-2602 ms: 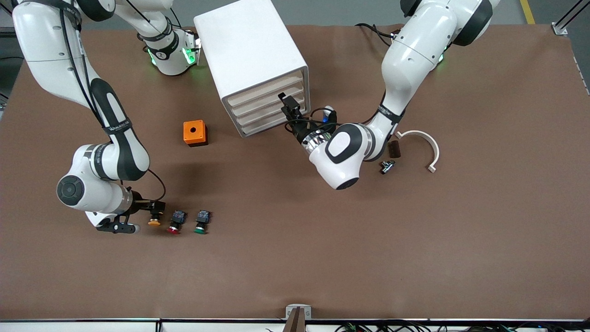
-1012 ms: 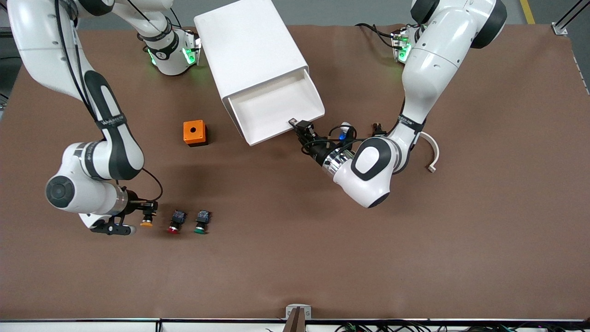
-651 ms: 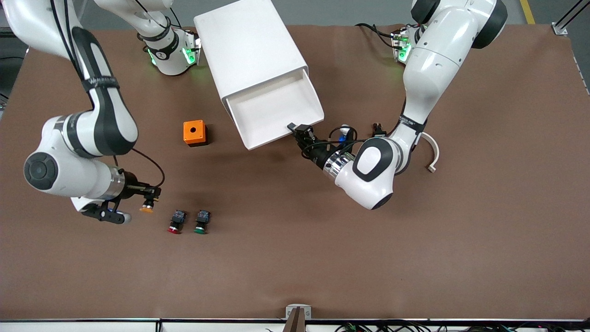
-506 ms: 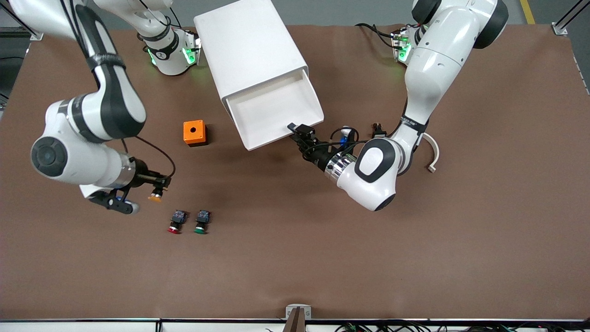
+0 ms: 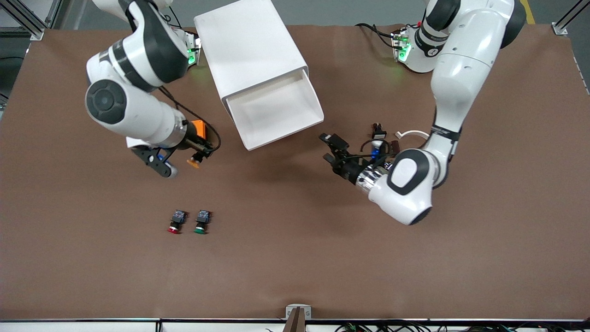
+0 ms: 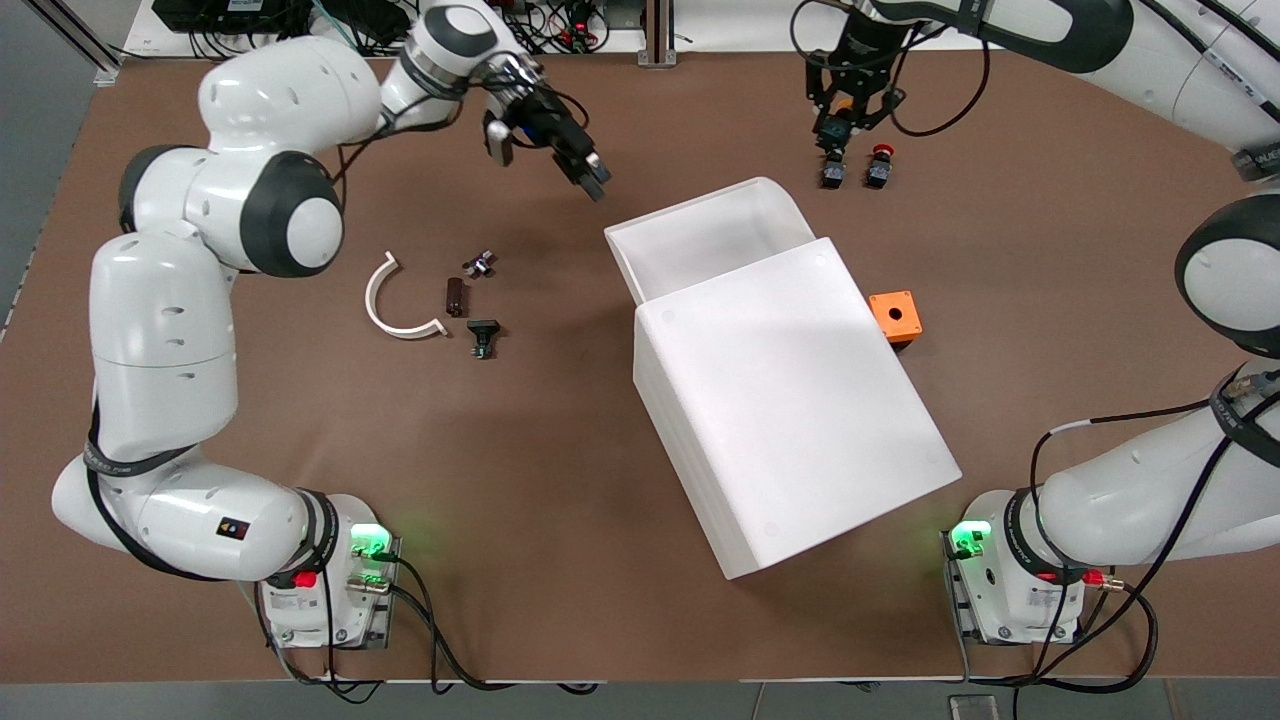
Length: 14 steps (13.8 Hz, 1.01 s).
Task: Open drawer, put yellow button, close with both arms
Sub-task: 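Carry the yellow button over the open drawer with the right gripper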
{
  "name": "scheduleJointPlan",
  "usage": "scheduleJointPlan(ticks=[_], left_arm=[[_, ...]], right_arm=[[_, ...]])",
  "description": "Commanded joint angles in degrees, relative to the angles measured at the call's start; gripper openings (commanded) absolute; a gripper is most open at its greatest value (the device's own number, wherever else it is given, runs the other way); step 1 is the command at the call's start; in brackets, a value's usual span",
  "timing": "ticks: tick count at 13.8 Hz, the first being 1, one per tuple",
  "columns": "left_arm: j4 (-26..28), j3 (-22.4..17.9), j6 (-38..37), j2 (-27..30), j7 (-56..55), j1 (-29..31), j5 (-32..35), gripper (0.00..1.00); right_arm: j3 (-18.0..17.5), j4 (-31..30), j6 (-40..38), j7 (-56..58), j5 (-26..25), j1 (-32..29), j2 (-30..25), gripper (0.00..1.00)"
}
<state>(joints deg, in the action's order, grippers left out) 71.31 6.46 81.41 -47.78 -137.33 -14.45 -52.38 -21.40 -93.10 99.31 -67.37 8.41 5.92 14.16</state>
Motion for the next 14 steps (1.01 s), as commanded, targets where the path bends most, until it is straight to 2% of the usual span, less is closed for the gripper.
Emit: scheduleJointPlan(ticks=[1, 4, 6, 8, 12, 14], left_arm=[[-3.98, -3.02, -1.52, 1.11, 1.96, 3.19, 2.72, 0.99], [-3.90, -7.07, -1.61, 3.65, 4.00, 4.61, 7.62, 0.99], [-3.90, -7.43, -1.61, 5.23, 5.83, 5.83, 13.58, 0.99], [-3.63, -7.26, -1.69, 9.35, 12.05, 7.16, 19.30, 0.99], [-3.55, -7.52, -2.74, 14.98, 29.28, 7.16, 25.55, 0.99], [-3.55, -6.91, -4.50, 17.01, 40.94, 5.94, 32.91, 0.99]], right_arm=[[-3.55, 0.11, -0.08, -11.86, 1.88, -0.48, -1.24, 0.05], [-8.03, -0.51, 2.29, -24.52, 1.88, -0.48, -1.24, 0.05], [-10.84, -1.99, 5.35, -31.47, 1.79, -0.21, -1.24, 0.05], [-11.47, -4.10, 9.04, -37.01, 1.44, 2.06, -1.24, 0.06], [-11.56, -6.92, 15.12, -43.79, 0.30, 5.84, -1.07, 0.06], [-11.56, -7.10, 15.83, -46.17, -0.85, 6.47, -0.71, 0.06]])
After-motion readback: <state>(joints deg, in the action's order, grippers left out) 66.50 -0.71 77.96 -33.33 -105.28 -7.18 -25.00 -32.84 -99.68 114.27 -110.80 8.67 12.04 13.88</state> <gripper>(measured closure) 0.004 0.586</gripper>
